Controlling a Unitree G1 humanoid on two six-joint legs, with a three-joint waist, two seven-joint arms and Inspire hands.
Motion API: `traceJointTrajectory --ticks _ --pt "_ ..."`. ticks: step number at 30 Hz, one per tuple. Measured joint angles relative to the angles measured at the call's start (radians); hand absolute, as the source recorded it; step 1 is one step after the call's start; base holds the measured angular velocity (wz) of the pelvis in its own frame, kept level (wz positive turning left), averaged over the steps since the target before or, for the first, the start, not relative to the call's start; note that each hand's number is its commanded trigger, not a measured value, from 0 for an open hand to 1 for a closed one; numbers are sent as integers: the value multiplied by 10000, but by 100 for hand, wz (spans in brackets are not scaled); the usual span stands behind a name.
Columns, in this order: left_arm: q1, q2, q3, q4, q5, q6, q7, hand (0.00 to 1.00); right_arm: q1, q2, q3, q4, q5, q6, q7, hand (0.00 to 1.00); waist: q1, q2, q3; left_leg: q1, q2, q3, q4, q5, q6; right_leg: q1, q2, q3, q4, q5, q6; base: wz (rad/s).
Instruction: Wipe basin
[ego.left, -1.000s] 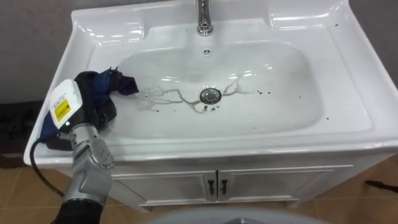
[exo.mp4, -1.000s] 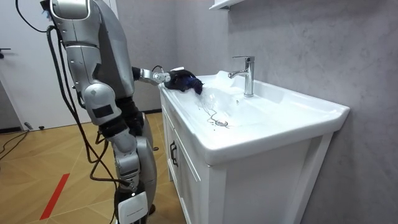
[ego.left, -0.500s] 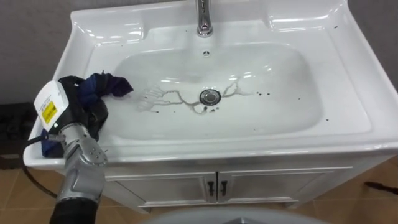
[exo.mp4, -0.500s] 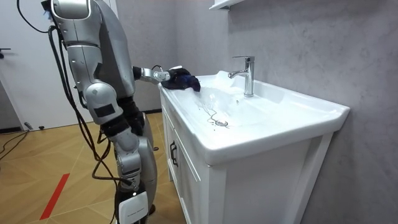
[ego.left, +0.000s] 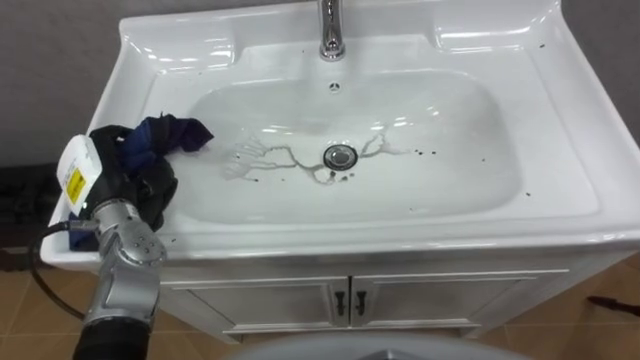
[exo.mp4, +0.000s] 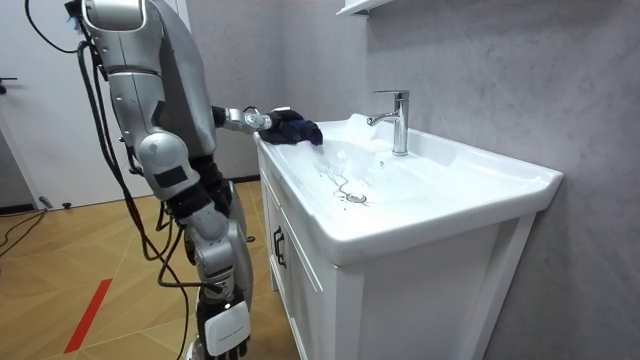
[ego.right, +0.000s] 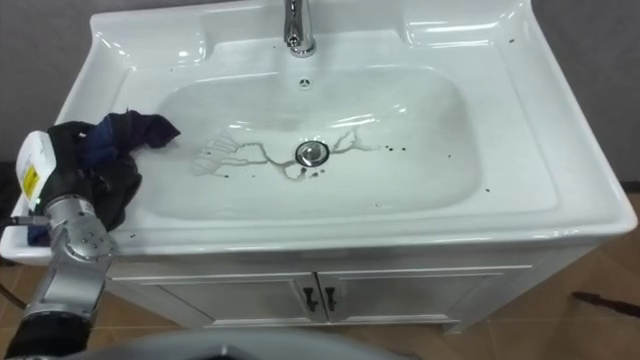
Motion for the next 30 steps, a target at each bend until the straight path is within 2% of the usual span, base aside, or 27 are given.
traceJointTrajectory --ticks 2,7,13,15,17,19,20,22,26,30 --pt "42 -7 6 -137 -17 -8 -98 100 1 13 0 -2 16 -117 -2 0 1 -7 2 -30 -1 4 8 0 0 -13 1 -10 -19 -2 1 4" --pt "125 -6 56 -431 -911 -101 -143 100 1 23 4 112 67 -417 -26 0 -7 -13 33 -128 -6 5 60 0 0 -18 1 -28 -14 -1 0 1" --pt "122 -17 57 -480 -1408 -343 -132 100 -1 20 6 220 89 -775 -105 0 -35 12 130 -184 -4 -2 80 -1 1 -17 -6 -123 -28 -1 0 4" --pt "123 -53 45 -698 -1563 -300 -153 100 -9 20 8 222 100 -845 -97 0 -38 9 143 -333 -4 -4 209 -5 4 -134 -23 -141 -8 -2 0 6" --pt "122 -49 -68 -985 -1566 -301 -263 100 -28 19 12 227 151 -917 -93 0 -76 -6 177 -529 -3 -88 256 -5 4 -265 -24 -247 20 8 -4 13" --pt "126 -98 -335 -1367 -1563 -302 -341 100 -12 61 14 230 219 -1049 -88 0 -110 -29 258 -682 1 -155 383 -5 5 -324 -22 -333 17 10 -8 14" --pt "133 -98 -421 -1468 -1540 -299 -341 100 -5 86 14 229 223 -1069 -89 0 -130 -32 271 -713 0 -203 403 -5 5 -322 -22 -375 5 10 -8 18" --pt "146 -128 -758 -1988 -1529 -301 -358 100 -12 160 13 228 211 -1188 -93 0 -274 -53 319 -855 2 -318 406 -5 5 -380 -14 -537 -11 10 -12 18" --pt "139 -127 -1190 -2307 -1302 -302 -533 100 -80 157 14 359 172 -1292 -99 0 -373 48 287 -984 4 -304 419 -5 5 -502 -10 -511 10 23 -26 -1" --pt "139 -129 -1332 -2581 -358 -302 -564 100 -226 203 14 784 305 -1495 -90 0 -546 121 250 -971 16 -288 409 -4 3 -509 -4 -486 15 28 -36 -2"
